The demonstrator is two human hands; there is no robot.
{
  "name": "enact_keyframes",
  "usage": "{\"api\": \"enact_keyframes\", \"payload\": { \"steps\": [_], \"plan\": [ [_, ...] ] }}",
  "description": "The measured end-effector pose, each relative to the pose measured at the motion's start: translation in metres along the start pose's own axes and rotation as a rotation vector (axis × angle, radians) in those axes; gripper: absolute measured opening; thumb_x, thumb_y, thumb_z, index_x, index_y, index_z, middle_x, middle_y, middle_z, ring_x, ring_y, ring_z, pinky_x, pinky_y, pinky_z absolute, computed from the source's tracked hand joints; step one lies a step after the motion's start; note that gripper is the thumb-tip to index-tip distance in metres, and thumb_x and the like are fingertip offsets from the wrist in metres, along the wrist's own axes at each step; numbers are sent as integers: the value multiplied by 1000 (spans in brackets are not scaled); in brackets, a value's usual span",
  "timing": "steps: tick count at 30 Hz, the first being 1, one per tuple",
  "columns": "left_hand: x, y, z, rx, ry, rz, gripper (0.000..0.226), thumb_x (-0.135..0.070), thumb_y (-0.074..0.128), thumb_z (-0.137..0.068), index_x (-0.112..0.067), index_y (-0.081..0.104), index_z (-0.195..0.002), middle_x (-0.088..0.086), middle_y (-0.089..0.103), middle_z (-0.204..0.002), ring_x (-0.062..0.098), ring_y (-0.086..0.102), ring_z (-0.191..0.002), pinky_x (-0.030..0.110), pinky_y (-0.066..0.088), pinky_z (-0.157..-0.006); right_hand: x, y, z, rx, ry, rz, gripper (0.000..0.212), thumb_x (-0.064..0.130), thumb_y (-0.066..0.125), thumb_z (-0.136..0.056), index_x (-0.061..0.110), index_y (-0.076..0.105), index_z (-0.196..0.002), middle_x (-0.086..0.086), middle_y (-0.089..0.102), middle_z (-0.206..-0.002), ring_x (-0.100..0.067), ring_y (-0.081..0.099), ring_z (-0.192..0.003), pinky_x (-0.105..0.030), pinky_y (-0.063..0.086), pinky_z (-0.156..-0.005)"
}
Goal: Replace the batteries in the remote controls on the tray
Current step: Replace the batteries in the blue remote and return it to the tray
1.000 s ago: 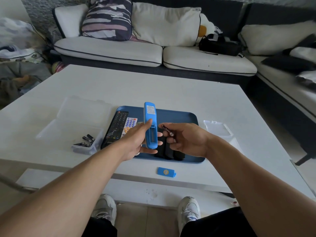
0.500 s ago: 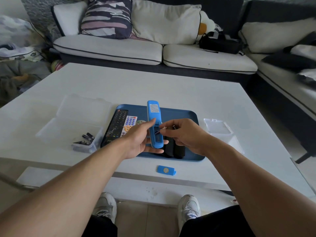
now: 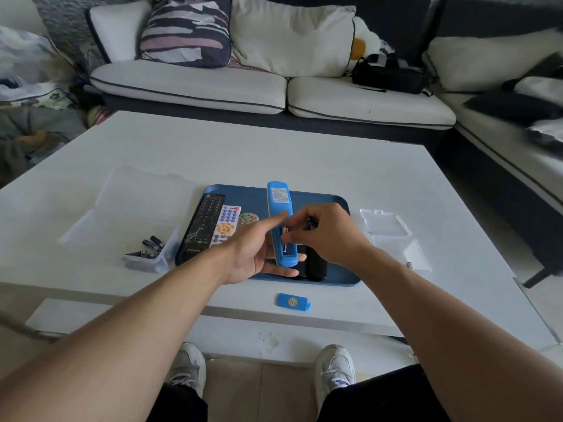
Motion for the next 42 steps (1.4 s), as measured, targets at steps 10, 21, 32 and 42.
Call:
{"api": "enact_keyframes", "payload": {
  "steps": [10,21,32,42],
  "plan": [
    [2,8,0,-9,35,-20,29,-19,43,-107,-6,60,-126,19,72,-111,40,72,-103,62,56,-87,-5,-6,2,13,125,81,46,39,91,-67,21,60,-96,8,57,-68,-1,46,-49,-14,35,-46],
    [0,4,-3,-26,90,-8,22,-13,35,-110,-4,46,-126,26,67,-124,45,71,-101,65,56,-84,-21,-29,0,7,202,-358,27,-2,51,-101,6,57,-126,-8,74,-102,-19,70,-80,-31,60,-82],
    [-4,5,-4,-87,126,-81,28,-6,53,-102,-4,46,-129,19,71,-117,38,73,-99,61,58,-83,-5,-29,4,-99,51,-106,7,27,77,-87,28,75,-94,9,75,-84,-10,67,-78,-35,56,-81],
    [-4,5,-3,-54,131,-86,25,3,43,-104,-2,45,-129,21,70,-121,44,72,-99,57,60,-78,-11,-29,5,-30,63,-151,18,14,68,-94,27,73,-105,14,72,-80,-7,68,-79,-33,60,-84]
  ]
}}
Point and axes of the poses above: each hand's wrist, its own z-axis away from the middle knuckle, its own y-axis out of the palm, x = y × z, the point moved 3 cm from there along -z, towards the middle knuckle
